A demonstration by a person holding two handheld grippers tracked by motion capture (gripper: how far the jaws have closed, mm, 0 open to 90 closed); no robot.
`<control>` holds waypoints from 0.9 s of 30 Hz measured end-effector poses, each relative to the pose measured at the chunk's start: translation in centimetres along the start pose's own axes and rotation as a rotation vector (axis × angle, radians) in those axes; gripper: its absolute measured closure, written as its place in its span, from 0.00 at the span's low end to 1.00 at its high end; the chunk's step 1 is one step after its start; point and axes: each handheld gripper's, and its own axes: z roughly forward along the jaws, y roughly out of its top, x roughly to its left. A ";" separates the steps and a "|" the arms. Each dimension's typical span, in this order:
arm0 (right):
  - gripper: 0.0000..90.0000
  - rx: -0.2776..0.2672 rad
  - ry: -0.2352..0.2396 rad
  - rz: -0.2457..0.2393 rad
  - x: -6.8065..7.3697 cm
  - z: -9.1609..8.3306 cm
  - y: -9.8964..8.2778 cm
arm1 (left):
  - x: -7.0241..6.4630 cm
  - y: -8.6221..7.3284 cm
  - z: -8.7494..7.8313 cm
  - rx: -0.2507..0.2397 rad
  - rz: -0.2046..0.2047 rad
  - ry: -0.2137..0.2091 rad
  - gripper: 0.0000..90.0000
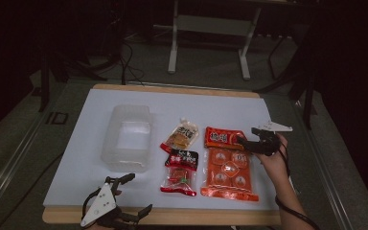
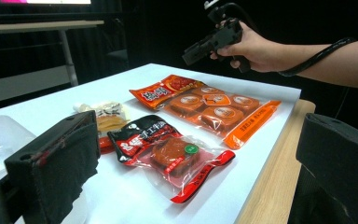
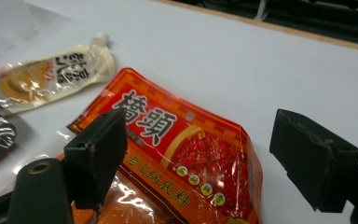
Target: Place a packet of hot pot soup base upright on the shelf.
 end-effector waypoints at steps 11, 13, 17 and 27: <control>0.24 0.069 -0.009 0.028 -0.6 2.1 -1.6 | -0.1 -0.1 0.1 0.014 0.019 -0.007 0.00; 0.24 0.077 -0.011 0.029 -0.9 2.4 -1.9 | 0.0 -0.2 0.1 0.011 0.008 -0.010 0.00; 0.24 0.105 -0.014 0.053 -1.6 3.1 -2.4 | 0.1 -0.2 0.1 0.015 0.007 -0.008 0.00; 0.30 0.167 -0.001 0.058 -2.2 4.6 -2.7 | 0.1 -0.3 0.2 0.021 0.003 -0.014 0.00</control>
